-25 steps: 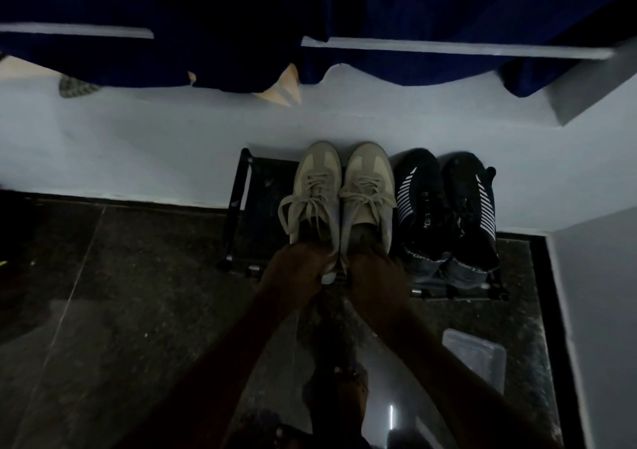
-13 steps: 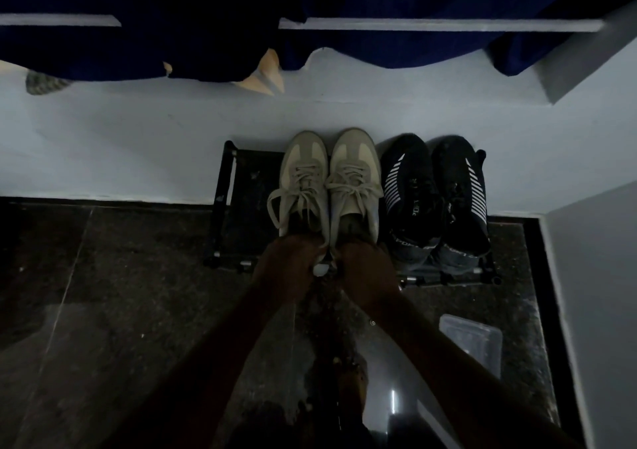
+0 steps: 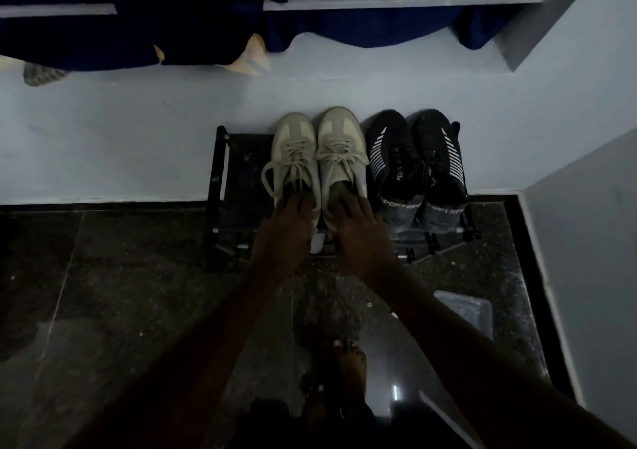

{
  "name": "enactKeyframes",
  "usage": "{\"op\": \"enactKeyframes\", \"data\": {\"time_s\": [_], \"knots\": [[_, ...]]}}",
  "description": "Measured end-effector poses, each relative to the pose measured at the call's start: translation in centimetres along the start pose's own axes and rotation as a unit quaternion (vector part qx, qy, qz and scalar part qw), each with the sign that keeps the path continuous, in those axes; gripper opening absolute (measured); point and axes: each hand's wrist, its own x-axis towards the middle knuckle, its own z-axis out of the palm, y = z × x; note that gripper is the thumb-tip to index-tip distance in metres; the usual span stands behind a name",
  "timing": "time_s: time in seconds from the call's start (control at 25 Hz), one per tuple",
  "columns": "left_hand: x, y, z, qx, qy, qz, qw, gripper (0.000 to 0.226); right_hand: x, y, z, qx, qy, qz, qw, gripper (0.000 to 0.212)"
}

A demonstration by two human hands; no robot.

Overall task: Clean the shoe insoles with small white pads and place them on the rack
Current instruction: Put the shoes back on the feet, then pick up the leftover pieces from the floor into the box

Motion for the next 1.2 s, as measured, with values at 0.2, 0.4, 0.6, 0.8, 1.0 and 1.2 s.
{"op": "enactKeyframes", "data": {"time_s": [0.2, 0.4, 0.6, 0.8, 1.0, 1.2], "knots": [[-4.8, 2.8, -1.0, 0.053, 0.076, 0.033, 0.995, 0.072, -5.9, 0.1, 0.9, 0.055, 0.083, -0.003, 0.995, 0.069], [-8.0, 4.6, 0.8, 0.054, 0.108, 0.078, 0.99, 0.067, -11.3, 0.6, 2.2, 0.083, 0.089, 0.041, 0.992, 0.067], [-9.1, 7.3, 3.9, 0.06, 0.091, 0.11, 0.988, 0.065, -14.9, 2.9, 4.4, 0.082, 0.102, 0.077, 0.988, 0.064], [-8.9, 10.6, 8.7, 0.063, 0.057, 0.124, 0.989, 0.067, -17.7, 7.4, 7.5, 0.082, 0.097, 0.101, 0.987, 0.071], [-8.3, 13.4, 16.5, 0.041, 0.035, 0.121, 0.991, 0.07, -20.4, 14.3, 12.5, 0.083, 0.108, 0.128, 0.982, 0.061], [-7.7, 15.2, 26.4, 0.033, 0.013, 0.128, 0.991, 0.073, -21.8, 21.3, 20.0, 0.077, 0.08, 0.15, 0.982, 0.059]]}}
